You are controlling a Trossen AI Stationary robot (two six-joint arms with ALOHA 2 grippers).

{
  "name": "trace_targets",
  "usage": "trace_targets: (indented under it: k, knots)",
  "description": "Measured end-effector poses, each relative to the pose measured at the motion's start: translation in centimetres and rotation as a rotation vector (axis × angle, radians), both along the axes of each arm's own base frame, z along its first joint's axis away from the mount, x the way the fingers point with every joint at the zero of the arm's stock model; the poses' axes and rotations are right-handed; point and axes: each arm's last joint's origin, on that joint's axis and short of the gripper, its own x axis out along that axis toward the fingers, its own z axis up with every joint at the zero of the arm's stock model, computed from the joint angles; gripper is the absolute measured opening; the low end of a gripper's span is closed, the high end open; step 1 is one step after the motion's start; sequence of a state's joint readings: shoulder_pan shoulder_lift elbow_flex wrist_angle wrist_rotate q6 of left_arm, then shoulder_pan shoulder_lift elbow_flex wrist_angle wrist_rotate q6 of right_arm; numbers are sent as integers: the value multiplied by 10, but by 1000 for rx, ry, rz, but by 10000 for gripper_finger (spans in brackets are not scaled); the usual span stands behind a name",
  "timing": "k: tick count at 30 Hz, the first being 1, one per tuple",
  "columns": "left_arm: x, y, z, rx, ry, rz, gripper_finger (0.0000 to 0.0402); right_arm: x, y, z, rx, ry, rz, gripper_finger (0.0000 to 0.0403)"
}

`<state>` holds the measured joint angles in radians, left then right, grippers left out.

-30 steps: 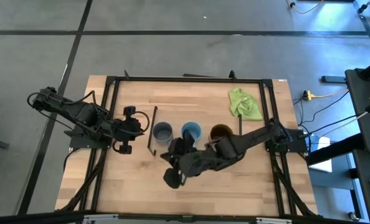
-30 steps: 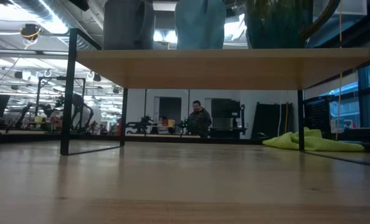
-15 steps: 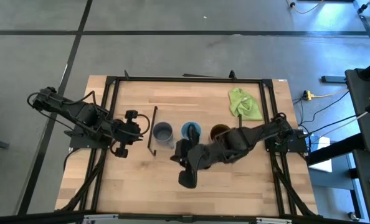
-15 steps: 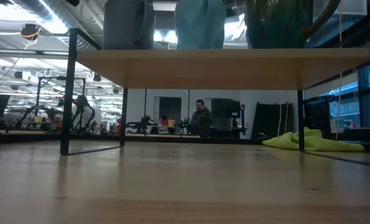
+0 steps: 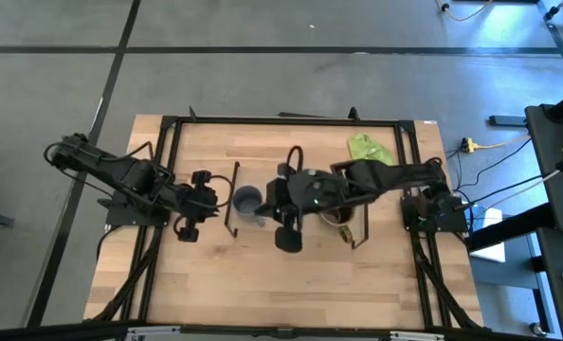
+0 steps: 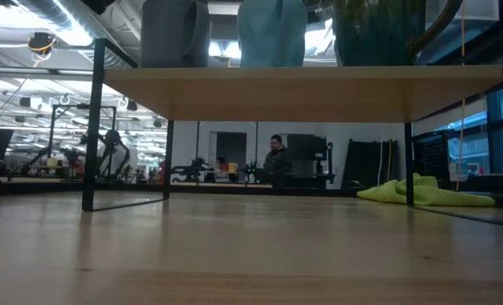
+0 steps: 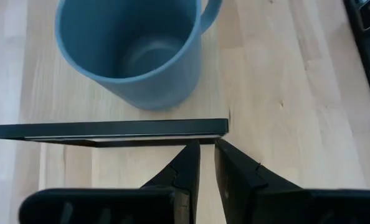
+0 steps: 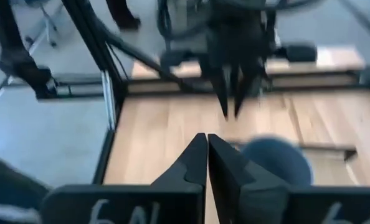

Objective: Stack small to large cups/mugs on shelf
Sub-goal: Put the gray mug on the shelf

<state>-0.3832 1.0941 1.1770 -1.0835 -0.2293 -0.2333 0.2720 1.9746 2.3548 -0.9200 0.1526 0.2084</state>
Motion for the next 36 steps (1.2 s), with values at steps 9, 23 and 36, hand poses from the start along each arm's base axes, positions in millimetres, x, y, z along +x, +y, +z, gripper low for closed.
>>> trace_targets:
  k: [9, 23, 36]
  knots:
    - [16, 3, -11, 38, 61, 13, 45, 0, -8, -22, 7, 189, -30, 16]
    - [22, 24, -12, 115, 64, 97, 45, 22, 5, -67, 38, 369, -46, 16]
    - [27, 26, -10, 133, 19, 89, 45, 28, 6, -72, 32, 347, -102, 13]
